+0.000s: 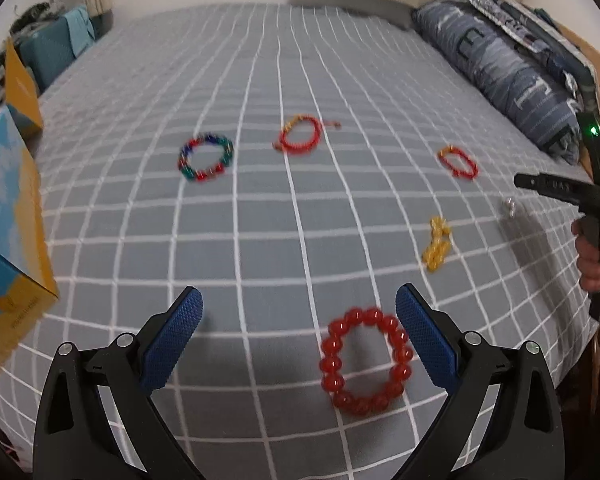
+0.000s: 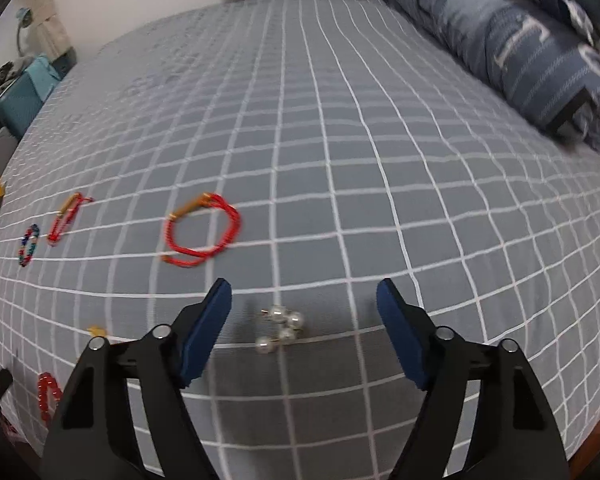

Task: Organize jewelry
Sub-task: 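Grasp the red bead bracelet with the left tool while the right tool grasps the pearls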

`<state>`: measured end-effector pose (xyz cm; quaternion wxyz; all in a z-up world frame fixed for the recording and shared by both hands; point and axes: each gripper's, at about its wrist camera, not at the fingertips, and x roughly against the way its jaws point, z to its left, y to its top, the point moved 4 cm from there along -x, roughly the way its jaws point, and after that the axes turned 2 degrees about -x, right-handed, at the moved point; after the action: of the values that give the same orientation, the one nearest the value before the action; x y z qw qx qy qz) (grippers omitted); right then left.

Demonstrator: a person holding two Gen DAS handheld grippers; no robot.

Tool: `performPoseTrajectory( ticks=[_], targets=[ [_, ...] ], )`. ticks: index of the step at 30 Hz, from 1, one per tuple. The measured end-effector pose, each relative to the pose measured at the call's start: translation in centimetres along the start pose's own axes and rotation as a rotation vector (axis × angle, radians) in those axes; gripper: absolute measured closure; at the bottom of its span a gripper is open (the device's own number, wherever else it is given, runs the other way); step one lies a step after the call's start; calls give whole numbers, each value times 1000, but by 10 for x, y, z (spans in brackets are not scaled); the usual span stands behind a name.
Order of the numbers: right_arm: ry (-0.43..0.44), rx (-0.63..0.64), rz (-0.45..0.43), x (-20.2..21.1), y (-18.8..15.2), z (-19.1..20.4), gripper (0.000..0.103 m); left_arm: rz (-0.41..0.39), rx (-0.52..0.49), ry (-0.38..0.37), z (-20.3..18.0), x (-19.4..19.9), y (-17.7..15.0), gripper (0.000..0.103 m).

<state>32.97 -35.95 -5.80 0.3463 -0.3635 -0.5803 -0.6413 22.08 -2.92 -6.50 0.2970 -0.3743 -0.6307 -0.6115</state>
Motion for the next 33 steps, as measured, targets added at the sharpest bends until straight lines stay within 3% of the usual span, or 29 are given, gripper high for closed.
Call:
performPoseTrajectory(
  ticks=[8, 15, 17, 25, 33],
  targets=[
    [16, -15, 54, -27, -9, -9, 42, 44, -8, -35, -8, -22, -25, 8],
    [16, -5, 70, -32, -11, -3, 55, 44, -18, -33, -10, -28, -37, 10],
    [25, -1, 72, -30, -11, -1, 58, 48, -33, -16, -12, -28, -40, 19],
    [46, 7, 88, -28, -11, 6, 61, 39, -8, -21, -11, -24, -41, 30],
    [22, 15, 97, -32, -17, 4, 90, 46, -46, 13, -19, -25, -48, 51]
  ],
)
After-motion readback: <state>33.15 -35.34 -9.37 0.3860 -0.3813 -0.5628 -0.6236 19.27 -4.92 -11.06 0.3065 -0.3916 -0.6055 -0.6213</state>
